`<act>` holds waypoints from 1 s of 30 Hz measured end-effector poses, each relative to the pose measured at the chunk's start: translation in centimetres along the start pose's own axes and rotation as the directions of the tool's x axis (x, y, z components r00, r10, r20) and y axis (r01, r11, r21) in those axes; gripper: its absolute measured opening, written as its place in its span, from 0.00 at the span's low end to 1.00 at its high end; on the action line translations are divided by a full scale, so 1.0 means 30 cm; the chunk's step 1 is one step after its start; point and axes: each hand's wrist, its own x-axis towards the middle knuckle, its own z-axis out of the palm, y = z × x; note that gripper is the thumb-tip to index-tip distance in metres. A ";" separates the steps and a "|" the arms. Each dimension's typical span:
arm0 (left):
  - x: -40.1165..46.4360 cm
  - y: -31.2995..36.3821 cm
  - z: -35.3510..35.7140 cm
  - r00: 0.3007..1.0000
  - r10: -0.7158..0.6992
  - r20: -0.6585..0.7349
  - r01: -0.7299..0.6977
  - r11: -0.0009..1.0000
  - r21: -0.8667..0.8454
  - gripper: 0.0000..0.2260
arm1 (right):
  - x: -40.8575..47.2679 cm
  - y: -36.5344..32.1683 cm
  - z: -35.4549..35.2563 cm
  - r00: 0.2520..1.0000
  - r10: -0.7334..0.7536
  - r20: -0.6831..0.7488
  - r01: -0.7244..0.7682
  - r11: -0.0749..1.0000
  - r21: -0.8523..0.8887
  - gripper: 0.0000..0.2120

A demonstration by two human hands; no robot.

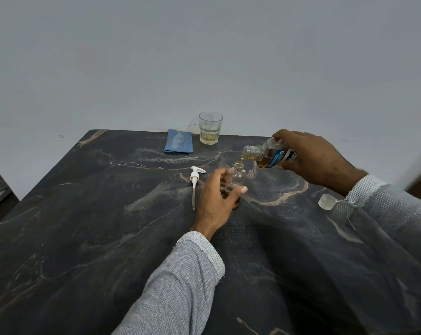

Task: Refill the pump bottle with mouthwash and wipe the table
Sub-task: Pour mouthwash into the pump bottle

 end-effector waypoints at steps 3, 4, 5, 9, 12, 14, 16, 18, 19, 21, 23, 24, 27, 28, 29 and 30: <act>0.000 -0.001 0.001 1.000 0.002 0.006 -0.002 1.000 -0.002 0.20 | 0.001 0.000 0.002 1.000 -0.001 -0.002 0.001 1.000 -0.003 0.27; 0.001 -0.002 0.002 1.000 0.002 0.008 -0.002 1.000 -0.002 0.20 | 0.001 0.000 0.002 1.000 -0.001 -0.002 0.001 1.000 -0.001 0.27; 0.002 -0.003 0.002 1.000 0.000 0.009 0.000 1.000 -0.003 0.20 | 0.001 0.000 0.002 1.000 0.000 -0.001 0.000 1.000 0.000 0.27; 0.004 -0.003 0.003 1.000 -0.006 0.009 0.006 1.000 -0.004 0.20 | -0.001 -0.003 0.000 1.000 0.005 0.013 -0.005 1.000 0.001 0.27; 0.004 -0.004 0.004 1.000 -0.008 0.009 0.008 1.000 0.001 0.20 | -0.002 -0.002 -0.002 1.000 0.006 0.018 -0.006 1.000 -0.003 0.27; 0.004 -0.003 0.003 1.000 -0.012 0.009 0.012 1.000 0.000 0.20 | -0.001 -0.001 -0.002 1.000 0.006 0.020 -0.006 1.000 -0.007 0.27; 0.006 -0.004 0.003 1.000 -0.011 0.007 0.011 1.000 -0.003 0.20 | 0.000 0.000 -0.001 1.000 0.004 0.014 -0.004 1.000 -0.007 0.27; 0.006 -0.004 0.002 1.000 -0.009 0.009 0.009 1.000 -0.004 0.20 | 0.001 0.000 -0.001 1.000 -0.002 0.008 0.002 1.000 -0.009 0.27; 0.006 -0.005 0.002 1.000 -0.010 0.011 0.010 1.000 -0.005 0.20 | 0.001 0.001 -0.001 1.000 -0.004 0.006 0.004 1.000 -0.011 0.27; 0.006 -0.006 0.003 1.000 -0.012 0.014 0.012 1.000 -0.007 0.20 | 0.002 0.002 -0.002 1.000 -0.007 0.002 0.007 1.000 -0.015 0.27; 0.006 -0.007 0.004 1.000 -0.014 0.015 0.014 1.000 -0.009 0.20 | 0.002 0.003 -0.001 1.000 -0.011 0.000 0.011 1.000 -0.016 0.27; 0.006 -0.007 0.004 1.000 -0.014 0.015 0.014 1.000 -0.010 0.20 | 0.002 0.002 -0.001 1.000 -0.011 0.002 0.011 1.000 -0.016 0.27; 0.005 -0.008 0.004 1.000 -0.004 0.008 0.004 1.000 -0.011 0.20 | 0.001 0.000 0.000 1.000 -0.011 0.004 0.011 1.000 -0.019 0.27; 0.005 -0.009 0.004 1.000 -0.001 0.006 0.001 1.000 -0.011 0.20 | 0.001 -0.001 0.001 1.000 -0.013 0.003 0.013 1.000 -0.019 0.27; 0.004 -0.010 0.004 1.000 0.000 0.005 0.000 1.000 -0.009 0.20 | 0.001 0.000 0.001 1.000 -0.015 0.000 0.015 1.000 -0.021 0.27; 0.005 -0.011 0.005 1.000 -0.001 0.007 0.001 1.000 -0.009 0.20 | 0.002 0.000 0.000 1.000 -0.017 -0.003 0.017 1.000 -0.023 0.27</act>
